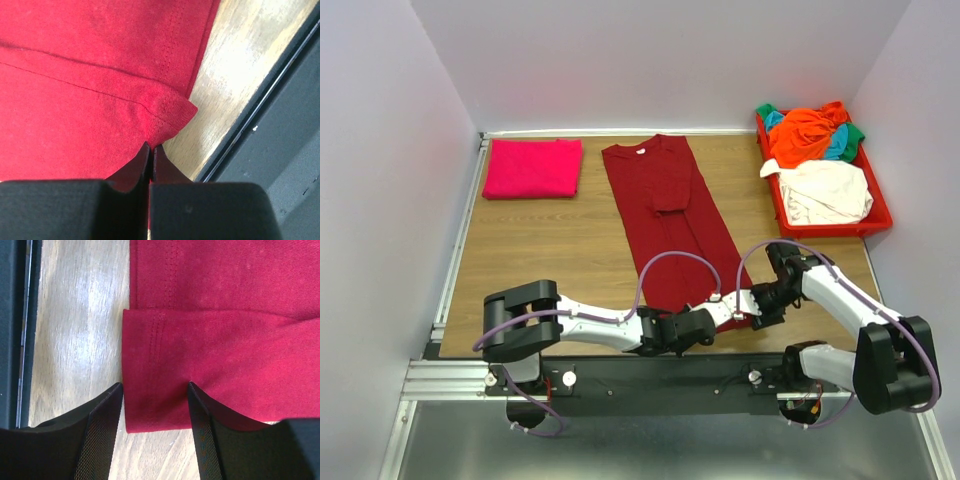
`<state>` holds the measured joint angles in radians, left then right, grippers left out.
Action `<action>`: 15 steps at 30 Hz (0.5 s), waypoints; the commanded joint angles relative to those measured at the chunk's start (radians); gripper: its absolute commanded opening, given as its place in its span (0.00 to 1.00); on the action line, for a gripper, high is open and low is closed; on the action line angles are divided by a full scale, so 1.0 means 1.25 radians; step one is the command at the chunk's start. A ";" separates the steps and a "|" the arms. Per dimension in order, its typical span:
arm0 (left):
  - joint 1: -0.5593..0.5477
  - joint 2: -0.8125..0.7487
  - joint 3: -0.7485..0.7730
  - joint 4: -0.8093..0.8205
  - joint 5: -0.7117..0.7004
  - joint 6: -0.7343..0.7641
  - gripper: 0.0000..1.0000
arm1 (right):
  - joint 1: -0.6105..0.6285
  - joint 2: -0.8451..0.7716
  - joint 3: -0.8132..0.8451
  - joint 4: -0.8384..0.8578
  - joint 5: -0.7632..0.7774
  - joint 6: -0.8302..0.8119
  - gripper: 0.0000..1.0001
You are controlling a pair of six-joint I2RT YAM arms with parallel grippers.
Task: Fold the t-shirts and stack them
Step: Fold the tshirt
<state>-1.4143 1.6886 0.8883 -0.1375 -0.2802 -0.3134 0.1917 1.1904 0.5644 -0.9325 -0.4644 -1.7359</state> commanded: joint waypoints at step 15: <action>0.020 -0.072 -0.033 0.038 0.098 0.040 0.00 | 0.011 -0.006 0.009 0.065 0.011 0.101 0.01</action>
<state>-1.3933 1.6539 0.8646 -0.1169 -0.1967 -0.2939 0.2020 1.1816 0.5598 -0.9123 -0.4458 -1.6756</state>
